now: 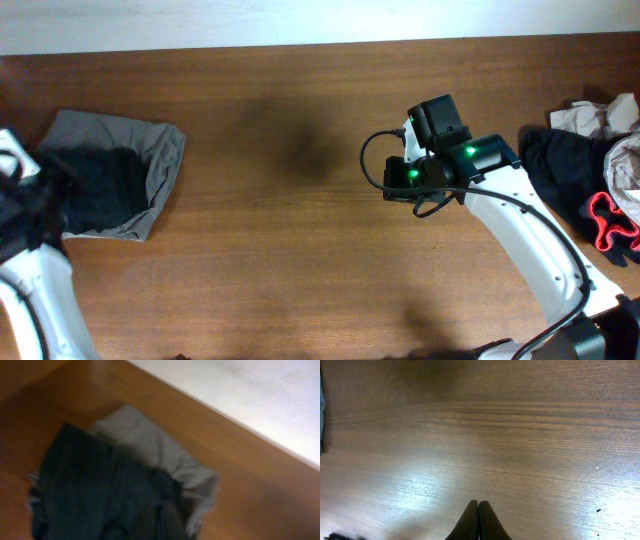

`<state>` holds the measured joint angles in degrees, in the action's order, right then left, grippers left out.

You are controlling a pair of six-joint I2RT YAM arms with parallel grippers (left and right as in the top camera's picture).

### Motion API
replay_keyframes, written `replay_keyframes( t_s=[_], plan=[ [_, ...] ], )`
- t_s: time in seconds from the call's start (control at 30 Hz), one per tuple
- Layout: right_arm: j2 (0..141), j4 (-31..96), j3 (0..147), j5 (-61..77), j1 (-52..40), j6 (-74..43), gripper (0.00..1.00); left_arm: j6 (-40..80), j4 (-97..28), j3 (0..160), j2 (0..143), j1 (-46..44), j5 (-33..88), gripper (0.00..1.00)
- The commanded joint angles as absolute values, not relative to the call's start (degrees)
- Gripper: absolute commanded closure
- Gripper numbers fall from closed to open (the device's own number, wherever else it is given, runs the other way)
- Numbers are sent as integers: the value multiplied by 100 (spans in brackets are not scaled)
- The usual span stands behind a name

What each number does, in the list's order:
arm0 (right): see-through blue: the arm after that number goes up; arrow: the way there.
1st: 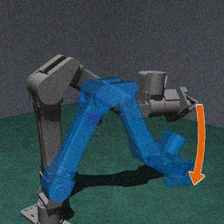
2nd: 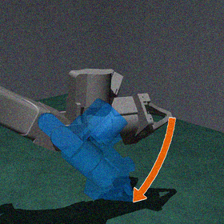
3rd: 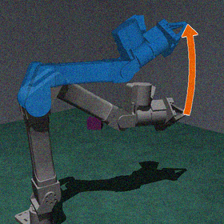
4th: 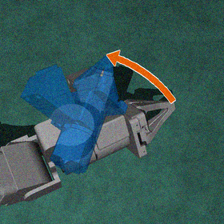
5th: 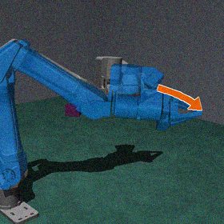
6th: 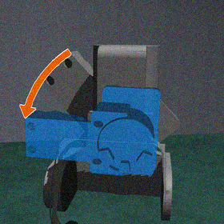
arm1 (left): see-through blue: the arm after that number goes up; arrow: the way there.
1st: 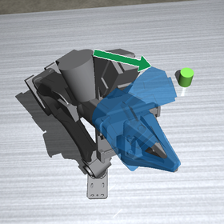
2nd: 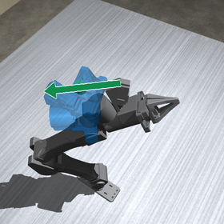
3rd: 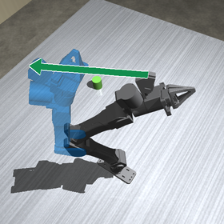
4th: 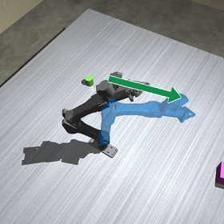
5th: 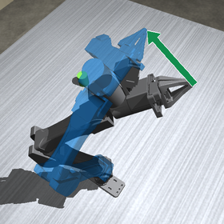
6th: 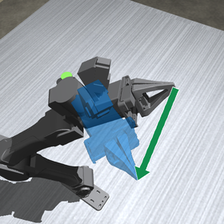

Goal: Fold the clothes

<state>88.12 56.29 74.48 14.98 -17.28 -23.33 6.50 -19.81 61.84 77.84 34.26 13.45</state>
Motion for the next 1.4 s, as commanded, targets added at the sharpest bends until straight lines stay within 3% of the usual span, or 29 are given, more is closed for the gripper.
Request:
replay_keyframes(
  t_s=[0.0,0.37,0.57,0.63,0.67,0.73,0.8,0.9,1.07,1.2,1.37],
  plan=[
    [8757,5697,7500,1428,-1723,-2272,96,611,-1953,6235,8353,3166,-268,100],
    [8757,5800,7500,1448,-1723,-2294,96,716,-526,6237,10573,3070,95,100],
    [8757,5922,7500,1452,-1726,-2318,96,250,-596,6248,11089,2735,115,99],
    [8757,5911,7502,1448,-1723,-2311,96,283,-687,6320,11019,2685,86,93],
    [8753,5889,7502,1448,-1721,-2276,96,327,-819,6440,10927,2665,95,82],
    [8713,5804,7502,1452,-1717,-2171,96,342,-1153,6744,10700,2637,237,69],
    [8571,5583,7535,1452,-1719,-2010,96,338,-1850,7452,10226,2624,744,44],
    [8281,5273,7647,1428,-1717,-1763,96,62,-2609,8302,9843,2615,1782,42],
    [7671,5068,8001,886,-1717,-1627,96,-1546,-4274,9692,9559,2359,3511,42],
    [7142,5063,8427,224,-1719,-1194,96,-2265,-5586,10602,9400,1800,3562,42],
    [6510,5070,8705,226,-1719,-464,95,-2261,-5970,10829,8685,926,3107,42]
  ],
)
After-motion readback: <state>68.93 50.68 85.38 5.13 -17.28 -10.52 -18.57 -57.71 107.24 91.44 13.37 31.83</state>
